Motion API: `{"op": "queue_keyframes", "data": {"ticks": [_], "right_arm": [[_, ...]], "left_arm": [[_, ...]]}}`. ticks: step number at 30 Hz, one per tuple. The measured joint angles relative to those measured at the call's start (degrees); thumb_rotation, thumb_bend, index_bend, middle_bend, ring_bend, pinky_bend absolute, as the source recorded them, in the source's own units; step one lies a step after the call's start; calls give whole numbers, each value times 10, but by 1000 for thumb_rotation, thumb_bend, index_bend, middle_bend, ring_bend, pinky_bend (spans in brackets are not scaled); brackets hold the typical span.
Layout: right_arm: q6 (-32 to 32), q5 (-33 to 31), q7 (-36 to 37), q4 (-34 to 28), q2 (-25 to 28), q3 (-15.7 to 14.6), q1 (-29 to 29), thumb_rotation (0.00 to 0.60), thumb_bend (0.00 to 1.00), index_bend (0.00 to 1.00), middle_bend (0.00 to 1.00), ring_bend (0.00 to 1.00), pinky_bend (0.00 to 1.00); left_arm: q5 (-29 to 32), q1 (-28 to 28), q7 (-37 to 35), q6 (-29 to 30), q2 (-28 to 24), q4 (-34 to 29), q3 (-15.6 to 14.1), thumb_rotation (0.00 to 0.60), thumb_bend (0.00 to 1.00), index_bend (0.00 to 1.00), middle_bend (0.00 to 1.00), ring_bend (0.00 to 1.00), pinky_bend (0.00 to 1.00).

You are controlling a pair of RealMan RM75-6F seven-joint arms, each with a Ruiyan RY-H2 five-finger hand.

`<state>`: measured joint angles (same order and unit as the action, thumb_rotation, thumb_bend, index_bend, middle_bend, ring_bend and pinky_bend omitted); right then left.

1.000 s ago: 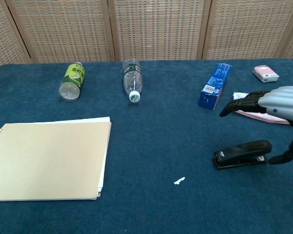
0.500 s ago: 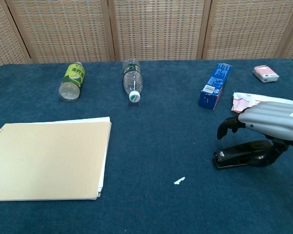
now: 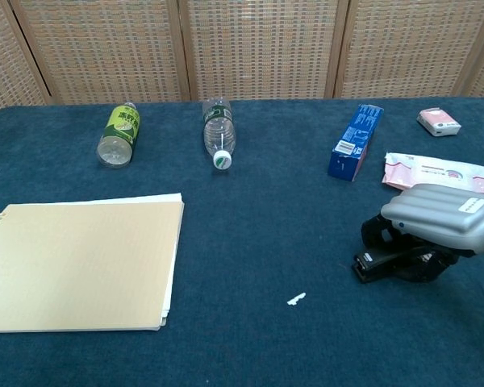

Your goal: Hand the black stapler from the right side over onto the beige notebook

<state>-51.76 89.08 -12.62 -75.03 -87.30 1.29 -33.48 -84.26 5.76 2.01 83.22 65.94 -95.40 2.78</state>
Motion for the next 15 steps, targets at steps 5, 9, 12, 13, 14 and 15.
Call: {"op": "queue_keyframes", "data": {"ticks": [5,9,12,13,14,15], "right_arm": [[-15,21,16,-6,11,-2,-8,600,723,593,597,564,417],[-25,56,26,-19,30,-2,-29,600,723,596,599,568,418],[-20,82,29,-33,45,1,-61,600,723,599,600,570,418],[-15,90,30,-39,50,4,-76,600,725,599,600,570,418],[-9,95,30,-42,53,7,-88,600,727,599,600,570,418],[-2,99,31,-46,55,10,-100,600,731,599,600,570,417]], "left_arm": [[6,2,-3,-5,0,1,1,600,0,0,0,0,0],[15,6,-5,-16,0,4,4,600,0,0,0,0,0],[25,11,-6,-27,0,5,6,600,0,0,0,0,0],[28,12,-6,-32,-1,4,6,600,0,0,0,0,0],[31,13,-5,-35,-2,3,7,600,0,0,0,0,0],[34,15,-3,-38,-2,3,7,600,0,0,0,0,0]]}}
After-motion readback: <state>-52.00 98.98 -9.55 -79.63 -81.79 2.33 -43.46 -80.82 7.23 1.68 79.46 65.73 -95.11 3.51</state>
